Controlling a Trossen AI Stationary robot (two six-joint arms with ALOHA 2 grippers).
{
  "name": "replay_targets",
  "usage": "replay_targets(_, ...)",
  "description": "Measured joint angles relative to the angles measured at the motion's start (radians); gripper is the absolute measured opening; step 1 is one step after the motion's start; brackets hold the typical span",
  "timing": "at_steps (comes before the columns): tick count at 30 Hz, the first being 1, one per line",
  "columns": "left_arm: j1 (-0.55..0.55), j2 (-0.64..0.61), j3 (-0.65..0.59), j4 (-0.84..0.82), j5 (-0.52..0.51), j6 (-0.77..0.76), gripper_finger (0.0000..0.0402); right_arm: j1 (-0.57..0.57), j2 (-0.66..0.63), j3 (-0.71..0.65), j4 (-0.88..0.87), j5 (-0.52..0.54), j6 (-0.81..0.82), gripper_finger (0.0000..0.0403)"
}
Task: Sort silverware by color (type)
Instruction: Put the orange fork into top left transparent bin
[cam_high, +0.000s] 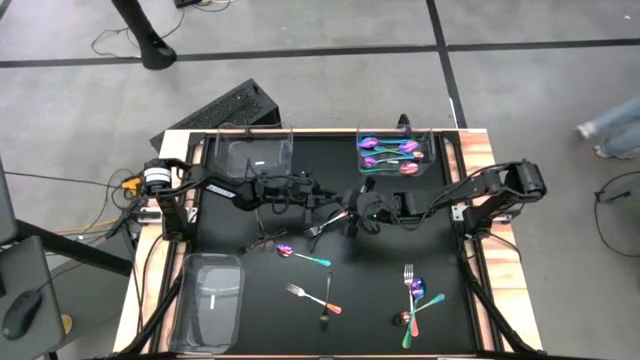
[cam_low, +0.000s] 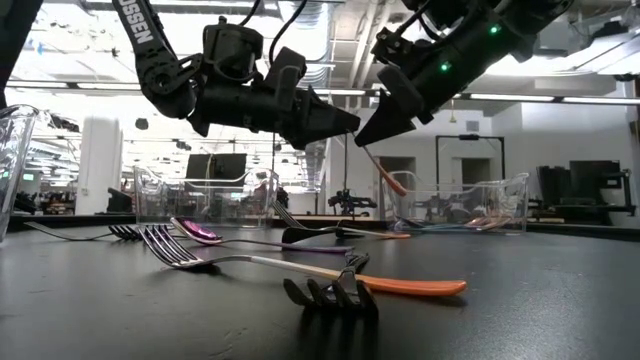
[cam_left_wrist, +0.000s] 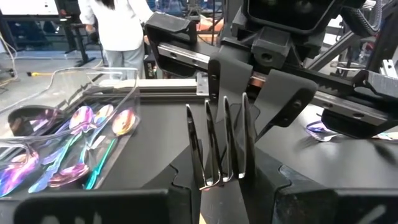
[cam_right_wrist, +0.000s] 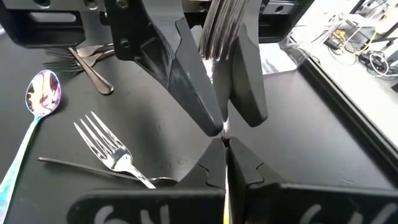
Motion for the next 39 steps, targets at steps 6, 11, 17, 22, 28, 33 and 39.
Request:
replay_targets(6,0.000,0.000,0.000,0.000,-0.013,0.000,0.0065,0.000,0.000,0.000,0.000,0.000,0.029,0.0031)
replay_targets(11,0.003,0.000,0.000,0.000,-0.027,0.001,0.0065,-0.001,0.000,0.000,0.001,0.004,0.029,0.0038)
replay_targets(17,0.021,-0.009,0.000,-0.017,-0.034,0.001,0.0065,-0.001,0.000,0.000,-0.002,0.036,0.075,0.0041)
replay_targets(22,0.055,-0.083,-0.001,-0.138,-0.147,0.035,0.0065,0.016,-0.009,0.000,-0.012,0.165,0.099,0.0063)
replay_targets(28,0.124,-0.246,-0.001,-0.350,-0.398,0.066,0.0065,0.024,-0.012,0.001,-0.014,0.290,0.099,0.0096)
replay_targets(33,0.228,-0.406,-0.001,-0.536,-0.528,-0.010,0.0081,0.011,-0.011,0.001,-0.057,0.290,0.109,0.0113)
replay_targets(39,0.371,-0.504,-0.041,-0.615,-0.506,-0.195,0.0062,-0.009,-0.011,0.001,-0.111,0.290,0.176,0.0123)
